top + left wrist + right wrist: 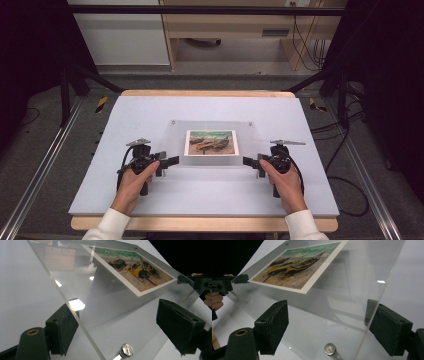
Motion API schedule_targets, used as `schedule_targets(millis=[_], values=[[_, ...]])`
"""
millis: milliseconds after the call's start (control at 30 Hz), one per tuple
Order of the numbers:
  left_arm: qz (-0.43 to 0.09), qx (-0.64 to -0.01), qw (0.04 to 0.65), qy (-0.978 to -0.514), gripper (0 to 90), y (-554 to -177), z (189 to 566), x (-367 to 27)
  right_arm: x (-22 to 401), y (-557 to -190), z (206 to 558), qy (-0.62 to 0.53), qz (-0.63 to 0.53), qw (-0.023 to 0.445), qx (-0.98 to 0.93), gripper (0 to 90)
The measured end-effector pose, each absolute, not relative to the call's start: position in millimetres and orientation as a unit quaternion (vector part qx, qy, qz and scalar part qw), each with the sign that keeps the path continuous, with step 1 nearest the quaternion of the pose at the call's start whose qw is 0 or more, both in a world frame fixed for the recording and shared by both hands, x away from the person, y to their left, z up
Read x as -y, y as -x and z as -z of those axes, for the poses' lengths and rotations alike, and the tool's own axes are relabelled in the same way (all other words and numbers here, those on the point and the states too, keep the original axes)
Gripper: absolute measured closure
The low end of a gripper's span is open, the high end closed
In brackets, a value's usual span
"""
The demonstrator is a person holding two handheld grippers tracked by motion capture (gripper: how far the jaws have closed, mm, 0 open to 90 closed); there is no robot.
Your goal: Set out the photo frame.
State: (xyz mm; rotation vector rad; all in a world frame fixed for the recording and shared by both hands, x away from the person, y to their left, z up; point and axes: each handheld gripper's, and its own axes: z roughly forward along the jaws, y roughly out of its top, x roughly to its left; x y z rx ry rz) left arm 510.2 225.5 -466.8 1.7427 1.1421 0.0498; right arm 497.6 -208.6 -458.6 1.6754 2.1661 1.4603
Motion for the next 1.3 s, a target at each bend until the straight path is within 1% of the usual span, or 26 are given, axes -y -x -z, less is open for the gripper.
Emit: schedule_targets(millis=[400, 500, 733, 1067, 1300], values=[[-0.053, -0.46, 0.496, -0.734, 24.5, -495.9, 458.3, -225.7, 209.8, -477.4, 453.2, -0.511, -0.474, 0.061, -0.714, 24.0], [-0.057, -0.466, 0.501, -0.727, 26.9, -492.4, 459.2, -226.9, 209.1, -475.4, 452.8, -0.507, -0.476, 0.065, -0.716, 24.9], [-0.061, -0.473, 0.507, -0.718, 28.4, -489.2, 460.7, -226.5, 210.3, -472.4, 455.2, -0.508, -0.485, 0.068, -0.709, 25.9], [-0.076, -0.461, 0.497, -0.731, 28.8, -482.2, 456.2, -225.2, 209.2, -464.4, 452.4, -0.496, -0.477, 0.086, -0.721, 26.6], [-0.085, -0.457, 0.494, -0.735, 31.7, -473.3, 453.8, -226.2, 210.1, -456.2, 450.2, -0.484, -0.473, 0.099, -0.73, 30.7]])
